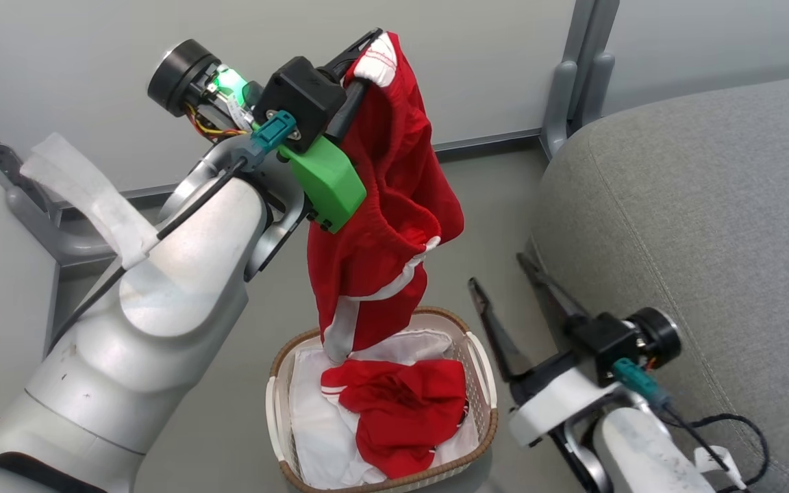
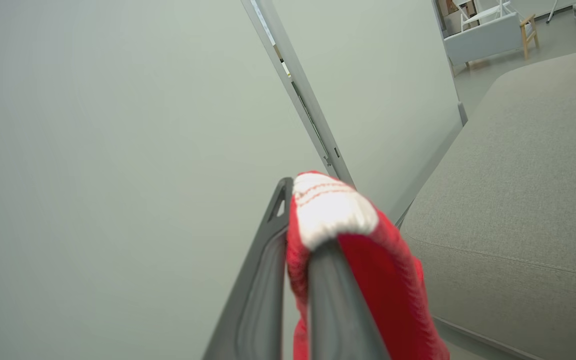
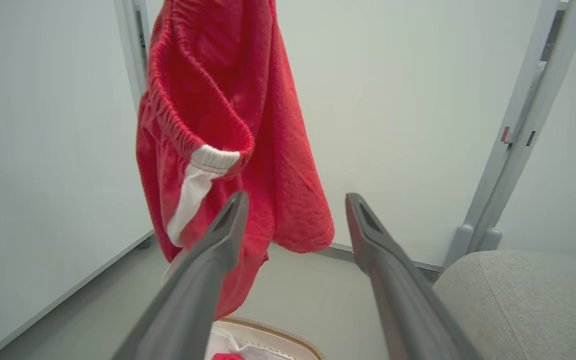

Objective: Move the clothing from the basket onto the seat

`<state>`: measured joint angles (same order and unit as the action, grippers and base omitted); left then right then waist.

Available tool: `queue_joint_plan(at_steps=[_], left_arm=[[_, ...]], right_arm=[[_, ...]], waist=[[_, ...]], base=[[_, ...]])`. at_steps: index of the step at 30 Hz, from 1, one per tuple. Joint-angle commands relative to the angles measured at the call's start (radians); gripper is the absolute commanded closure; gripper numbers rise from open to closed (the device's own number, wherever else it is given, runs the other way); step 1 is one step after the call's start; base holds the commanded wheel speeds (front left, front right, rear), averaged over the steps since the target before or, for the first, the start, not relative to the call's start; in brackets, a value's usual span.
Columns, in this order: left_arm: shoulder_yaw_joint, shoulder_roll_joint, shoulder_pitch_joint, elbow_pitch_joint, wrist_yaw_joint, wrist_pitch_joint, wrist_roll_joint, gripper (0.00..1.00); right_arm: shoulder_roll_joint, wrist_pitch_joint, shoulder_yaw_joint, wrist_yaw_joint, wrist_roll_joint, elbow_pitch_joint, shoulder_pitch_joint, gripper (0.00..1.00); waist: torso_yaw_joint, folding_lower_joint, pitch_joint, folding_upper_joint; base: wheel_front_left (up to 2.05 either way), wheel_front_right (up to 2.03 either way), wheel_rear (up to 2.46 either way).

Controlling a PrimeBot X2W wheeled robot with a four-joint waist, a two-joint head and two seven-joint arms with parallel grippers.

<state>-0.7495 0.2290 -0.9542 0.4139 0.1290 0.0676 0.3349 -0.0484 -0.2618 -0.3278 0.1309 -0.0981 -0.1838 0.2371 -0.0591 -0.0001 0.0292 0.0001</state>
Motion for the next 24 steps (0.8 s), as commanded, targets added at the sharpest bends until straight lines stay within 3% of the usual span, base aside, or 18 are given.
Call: queue_joint_plan(at_steps=[1, 5, 12, 23, 24], left_arm=[[-0.003, -0.007, -0.018, 0.005, -0.001, -0.003, 0.01, 1.0], [-0.014, -0.025, -0.035, 0.008, 0.0, -0.01, 0.015, 1.0], [-0.042, -0.054, -0.053, -0.008, 0.0, -0.014, 0.018, 1.0], [-0.073, -0.091, -0.034, -0.052, -0.007, -0.036, 0.037, 1.0], [-0.072, -0.09, -0.027, -0.055, -0.008, -0.04, 0.042, 1.0]], right_arm=[[-0.004, -0.005, -0.035, 0.0, -0.011, -0.017, 0.02, 0.0], [-0.005, -0.005, -0.117, 0.0, -0.032, -0.079, 0.064, 0.0], [-0.004, -0.005, -0.151, 0.0, -0.143, -0.175, 0.12, 0.0], [-0.004, -0.005, -0.194, 0.0, -0.203, -0.222, 0.225, 0.0], [-0.004, -0.005, -0.198, 0.0, -0.206, -0.217, 0.23, 0.2]], waist=[[0.007, 0.0001, -0.007, -0.0001], [0.021, 0.0001, -0.015, -0.0001], [0.047, 0.0001, -0.023, -0.0001], [0.066, 0.0001, -0.032, -0.0001], [0.068, 0.0001, -0.031, -0.0001]], base=[[0.0, 0.0, 0.0], [0.0, 0.0, 0.0], [0.0, 0.0, 0.0], [0.0, 0.0, 0.0], [0.0, 0.0, 0.0]])
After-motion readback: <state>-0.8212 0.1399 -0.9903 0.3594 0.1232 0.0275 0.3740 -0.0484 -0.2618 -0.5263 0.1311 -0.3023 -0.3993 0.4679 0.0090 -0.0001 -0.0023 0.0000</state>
